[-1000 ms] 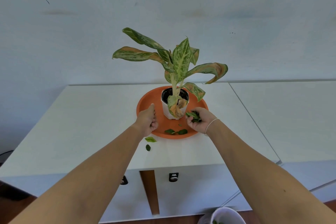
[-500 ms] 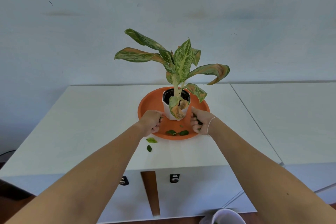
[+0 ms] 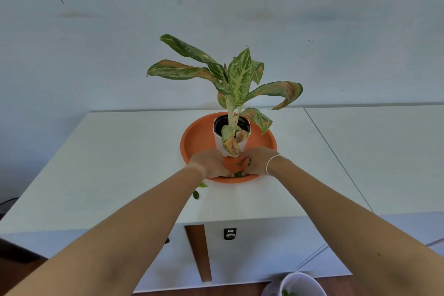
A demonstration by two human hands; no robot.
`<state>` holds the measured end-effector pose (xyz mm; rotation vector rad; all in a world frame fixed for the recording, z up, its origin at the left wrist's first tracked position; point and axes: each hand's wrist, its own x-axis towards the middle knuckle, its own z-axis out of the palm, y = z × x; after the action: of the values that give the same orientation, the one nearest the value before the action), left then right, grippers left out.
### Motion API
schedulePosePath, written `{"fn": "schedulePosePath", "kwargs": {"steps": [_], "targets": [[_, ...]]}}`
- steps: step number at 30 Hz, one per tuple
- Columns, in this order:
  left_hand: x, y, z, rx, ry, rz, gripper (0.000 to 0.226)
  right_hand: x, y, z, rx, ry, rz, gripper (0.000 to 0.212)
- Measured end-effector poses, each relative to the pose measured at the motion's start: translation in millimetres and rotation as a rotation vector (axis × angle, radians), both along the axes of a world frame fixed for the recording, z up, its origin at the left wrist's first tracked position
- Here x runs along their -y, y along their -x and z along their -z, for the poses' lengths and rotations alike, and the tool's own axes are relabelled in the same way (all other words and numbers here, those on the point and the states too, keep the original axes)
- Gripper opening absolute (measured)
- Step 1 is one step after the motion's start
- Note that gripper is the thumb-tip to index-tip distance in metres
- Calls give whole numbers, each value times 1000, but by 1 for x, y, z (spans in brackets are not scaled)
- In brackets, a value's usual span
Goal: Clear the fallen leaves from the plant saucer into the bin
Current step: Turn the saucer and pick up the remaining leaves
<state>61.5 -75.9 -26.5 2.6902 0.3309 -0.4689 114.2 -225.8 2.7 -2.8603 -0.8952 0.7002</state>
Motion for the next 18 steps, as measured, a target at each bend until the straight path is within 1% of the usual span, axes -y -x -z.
{"fn": "schedulePosePath", "kwargs": {"steps": [2, 4, 8, 10, 14, 16, 18], "targets": [[4, 0, 1, 13, -74, 27, 40, -4, 0, 3, 47, 46, -48, 38], [7, 0, 3, 26, -127, 50, 37, -6, 0, 7, 79, 49, -55, 37], [6, 2, 2, 93, -152, 56, 22, -5, 3, 15, 148, -29, -53, 29], [6, 4, 2, 123, -164, 62, 20, -4, 5, 17, 181, -51, -70, 26], [3, 4, 3, 120, -106, 47, 24, -5, 6, 21, 194, -78, -68, 22], [2, 5, 1, 119, -38, 29, 31, -6, 8, 20, 192, -77, -74, 22], [1, 6, -3, 155, 69, -15, 37, -7, 10, 19, 174, -56, -85, 23]]}}
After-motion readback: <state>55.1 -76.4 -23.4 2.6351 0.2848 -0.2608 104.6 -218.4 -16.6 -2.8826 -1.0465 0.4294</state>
